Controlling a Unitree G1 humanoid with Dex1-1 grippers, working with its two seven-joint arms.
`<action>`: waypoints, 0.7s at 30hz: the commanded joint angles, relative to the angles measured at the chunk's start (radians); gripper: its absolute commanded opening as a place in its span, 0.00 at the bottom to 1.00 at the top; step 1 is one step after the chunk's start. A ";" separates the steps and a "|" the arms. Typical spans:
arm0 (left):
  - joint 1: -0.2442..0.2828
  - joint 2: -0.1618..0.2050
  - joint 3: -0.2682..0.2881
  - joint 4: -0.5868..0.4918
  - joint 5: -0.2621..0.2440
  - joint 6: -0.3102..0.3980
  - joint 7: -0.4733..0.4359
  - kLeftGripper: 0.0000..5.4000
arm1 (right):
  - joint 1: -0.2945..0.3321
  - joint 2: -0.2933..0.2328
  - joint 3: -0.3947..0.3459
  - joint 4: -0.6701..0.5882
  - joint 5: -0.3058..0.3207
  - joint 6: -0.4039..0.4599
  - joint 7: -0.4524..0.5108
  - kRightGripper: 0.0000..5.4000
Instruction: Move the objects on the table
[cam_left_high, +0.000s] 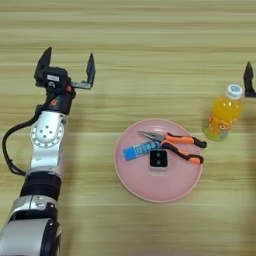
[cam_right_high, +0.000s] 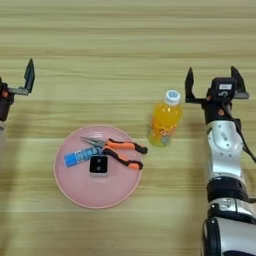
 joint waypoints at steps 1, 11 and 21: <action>0.006 0.024 -0.019 -0.030 -0.007 0.029 -0.051 1.00 | 0.001 0.007 -0.004 0.026 0.002 -0.016 -0.021 1.00; 0.008 0.054 -0.051 -0.117 -0.105 0.161 -0.247 1.00 | 0.003 0.023 0.004 0.045 0.005 -0.027 -0.037 1.00; 0.051 0.149 -0.174 -0.296 -0.211 0.469 -0.586 1.00 | -0.005 0.039 -0.005 0.054 0.017 -0.016 -0.038 1.00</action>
